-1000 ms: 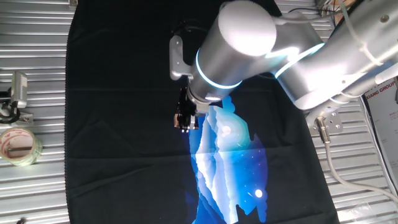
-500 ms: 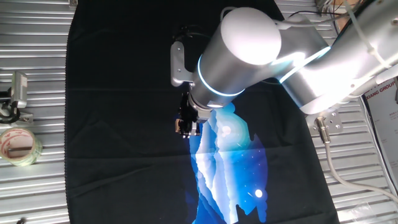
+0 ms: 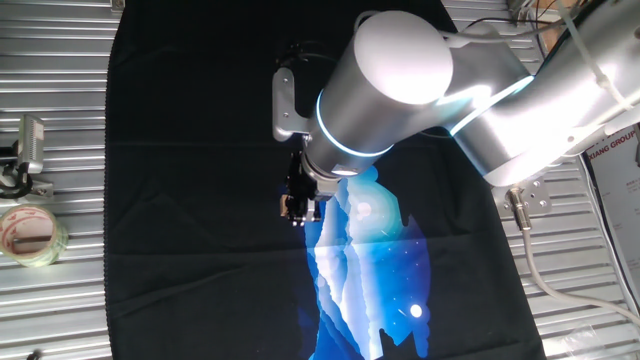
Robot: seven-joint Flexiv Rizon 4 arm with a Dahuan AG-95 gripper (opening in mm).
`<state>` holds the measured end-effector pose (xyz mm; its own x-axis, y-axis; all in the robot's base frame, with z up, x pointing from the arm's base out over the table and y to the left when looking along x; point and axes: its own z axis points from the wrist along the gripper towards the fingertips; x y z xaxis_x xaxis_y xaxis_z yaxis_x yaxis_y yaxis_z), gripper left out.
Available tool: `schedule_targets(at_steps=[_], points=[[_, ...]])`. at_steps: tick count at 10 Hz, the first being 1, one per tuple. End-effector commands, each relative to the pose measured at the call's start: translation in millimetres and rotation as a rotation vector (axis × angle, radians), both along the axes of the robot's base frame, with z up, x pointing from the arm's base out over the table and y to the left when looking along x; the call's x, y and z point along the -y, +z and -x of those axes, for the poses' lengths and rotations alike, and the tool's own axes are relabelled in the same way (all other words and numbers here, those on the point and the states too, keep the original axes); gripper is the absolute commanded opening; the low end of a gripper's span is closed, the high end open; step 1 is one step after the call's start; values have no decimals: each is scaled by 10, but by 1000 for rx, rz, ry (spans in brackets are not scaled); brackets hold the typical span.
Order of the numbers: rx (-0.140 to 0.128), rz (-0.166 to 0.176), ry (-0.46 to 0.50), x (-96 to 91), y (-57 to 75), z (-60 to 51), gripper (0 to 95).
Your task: Pick up the small block on the left and move it to the right
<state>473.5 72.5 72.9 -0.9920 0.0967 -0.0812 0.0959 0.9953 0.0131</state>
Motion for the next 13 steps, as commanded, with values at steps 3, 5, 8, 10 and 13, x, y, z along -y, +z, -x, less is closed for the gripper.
schedule_targets(at_steps=[3, 5, 8, 10, 13], points=[[0, -1, -4, -2, -8, 0, 0], [1, -4, 1, -2, -8, 0, 0], [6, -9, 30, -2, -8, 0, 0], [6, -11, 70, -2, -8, 0, 0], [5, -13, 168, -2, -8, 0, 0]])
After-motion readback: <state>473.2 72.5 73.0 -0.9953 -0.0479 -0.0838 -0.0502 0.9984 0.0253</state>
